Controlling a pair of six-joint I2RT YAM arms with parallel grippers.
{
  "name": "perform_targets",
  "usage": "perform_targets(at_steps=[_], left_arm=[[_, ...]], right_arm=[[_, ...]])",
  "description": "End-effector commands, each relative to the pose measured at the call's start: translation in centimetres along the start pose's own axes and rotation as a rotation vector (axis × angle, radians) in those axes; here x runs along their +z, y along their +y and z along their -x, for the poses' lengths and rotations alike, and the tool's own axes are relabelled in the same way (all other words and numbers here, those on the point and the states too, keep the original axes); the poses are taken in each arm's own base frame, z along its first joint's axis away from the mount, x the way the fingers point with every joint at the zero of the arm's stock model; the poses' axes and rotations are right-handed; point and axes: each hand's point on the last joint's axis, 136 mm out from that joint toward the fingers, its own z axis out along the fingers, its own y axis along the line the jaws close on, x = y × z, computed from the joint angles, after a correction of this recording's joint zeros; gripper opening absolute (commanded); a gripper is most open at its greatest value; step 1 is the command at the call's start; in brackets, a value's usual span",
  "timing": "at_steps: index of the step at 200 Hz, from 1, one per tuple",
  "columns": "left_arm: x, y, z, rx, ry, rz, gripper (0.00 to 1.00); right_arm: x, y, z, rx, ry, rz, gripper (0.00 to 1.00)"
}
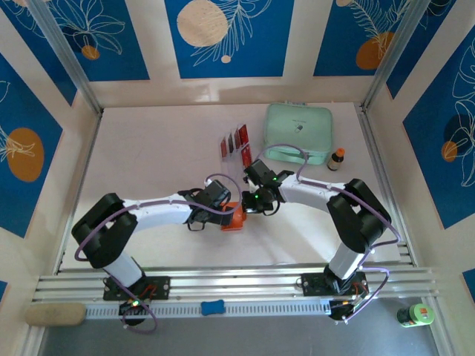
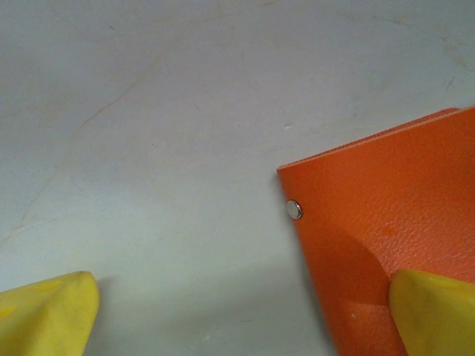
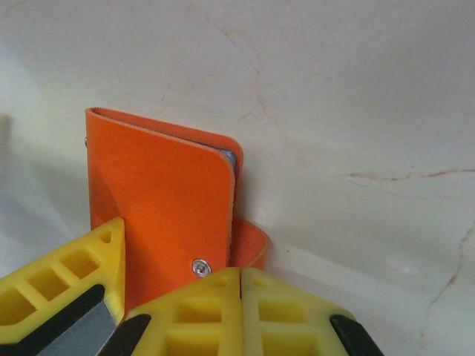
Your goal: Put the credit cards into the card holder
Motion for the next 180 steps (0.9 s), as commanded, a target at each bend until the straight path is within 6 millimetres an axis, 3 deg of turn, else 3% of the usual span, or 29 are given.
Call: perform_targets(at_steps=[1, 45, 68, 180], left_arm=[[0.7, 1.8, -2.6, 0.043, 0.084, 0.085, 1.00], [0.8, 1.8, -2.6, 0.041, 0.083, 0.084, 1.00], [0.8, 1.8, -2.7, 0.041, 0.084, 0.084, 1.00], [0.8, 1.7, -2.5, 0.039, 0.079, 0.080, 1.00]], right_arm=[[-0.6, -0.1, -0.2, -0.001, 0.001, -0.003, 0.03], [-1.0, -0.3, -0.3, 0.006, -0.006, -0.003, 0.09], [-1.0, -0.3, -0.4, 0.005, -0.006, 0.005, 0.00], [0.4, 2.3, -0.4, -0.004, 0.025, 0.093, 0.00]])
